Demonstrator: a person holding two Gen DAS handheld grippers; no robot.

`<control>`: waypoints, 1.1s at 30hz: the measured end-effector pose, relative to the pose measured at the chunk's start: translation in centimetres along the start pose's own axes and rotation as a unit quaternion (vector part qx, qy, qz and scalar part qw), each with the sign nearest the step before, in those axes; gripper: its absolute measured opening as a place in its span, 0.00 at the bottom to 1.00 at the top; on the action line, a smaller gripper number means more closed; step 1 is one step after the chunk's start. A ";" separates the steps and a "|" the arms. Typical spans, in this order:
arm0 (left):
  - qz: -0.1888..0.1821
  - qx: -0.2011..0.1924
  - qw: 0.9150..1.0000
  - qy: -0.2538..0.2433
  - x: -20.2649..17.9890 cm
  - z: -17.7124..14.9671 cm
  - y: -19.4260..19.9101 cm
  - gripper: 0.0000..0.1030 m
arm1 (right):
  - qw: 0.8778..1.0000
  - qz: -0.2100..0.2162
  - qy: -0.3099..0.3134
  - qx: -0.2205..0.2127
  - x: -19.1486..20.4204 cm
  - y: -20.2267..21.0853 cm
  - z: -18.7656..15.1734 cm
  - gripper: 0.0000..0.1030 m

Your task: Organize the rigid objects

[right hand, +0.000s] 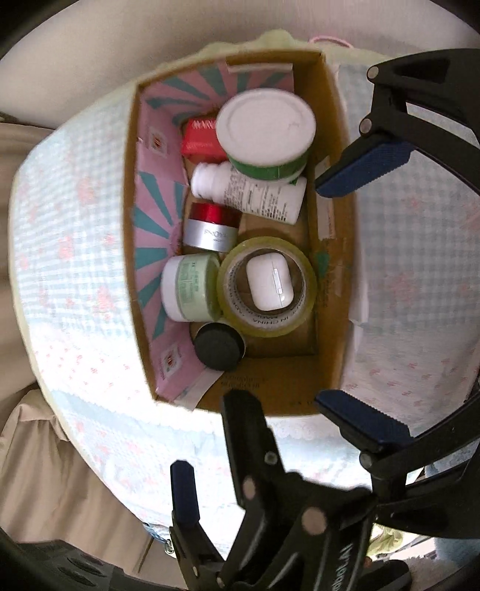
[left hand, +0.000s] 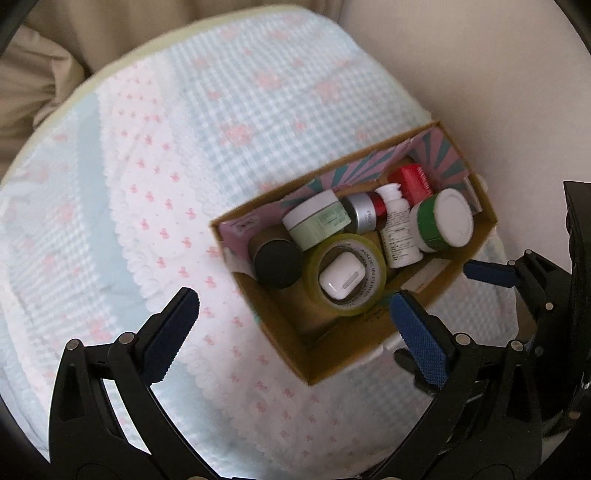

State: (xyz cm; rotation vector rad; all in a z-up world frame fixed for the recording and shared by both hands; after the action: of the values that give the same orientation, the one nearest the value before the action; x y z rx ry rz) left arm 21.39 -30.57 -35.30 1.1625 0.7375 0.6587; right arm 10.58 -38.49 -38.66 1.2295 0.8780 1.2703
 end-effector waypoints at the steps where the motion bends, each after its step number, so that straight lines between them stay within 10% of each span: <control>1: 0.002 -0.010 1.000 0.002 0.3 -0.3 1.1 1.00 | 1.000 -0.002 0.000 -0.004 0.2 0.4 -0.1 1.00; 11: 0.030 -0.132 0.989 0.066 4.9 -5.0 15.8 1.00 | 0.996 -0.030 0.015 -0.081 5.4 11.1 -0.8 1.00; 22: 0.115 -0.301 0.940 0.111 7.9 -14.3 33.6 1.00 | 0.972 -0.064 0.039 -0.222 14.4 25.0 -1.5 1.00; 33: 0.172 -0.344 0.912 0.143 9.3 -22.2 38.5 1.00 | 0.950 -0.084 0.047 -0.297 20.1 29.5 -5.0 1.00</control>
State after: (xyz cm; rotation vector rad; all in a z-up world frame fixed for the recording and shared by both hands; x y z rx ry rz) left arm 6.27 -0.51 -4.83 0.5392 0.4709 1.2855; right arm 2.65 -21.40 -7.96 0.6084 0.5850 1.3296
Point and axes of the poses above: each gripper's, at about its wrist camera, not at the fingertips, and y roughly against the way its jaws point, x to its left, z to its top, the point moved 4 cm from there along -y, roughly the way its jaws point, and after that the axes turned 3 degrees about -z, right-handed, at the moved point
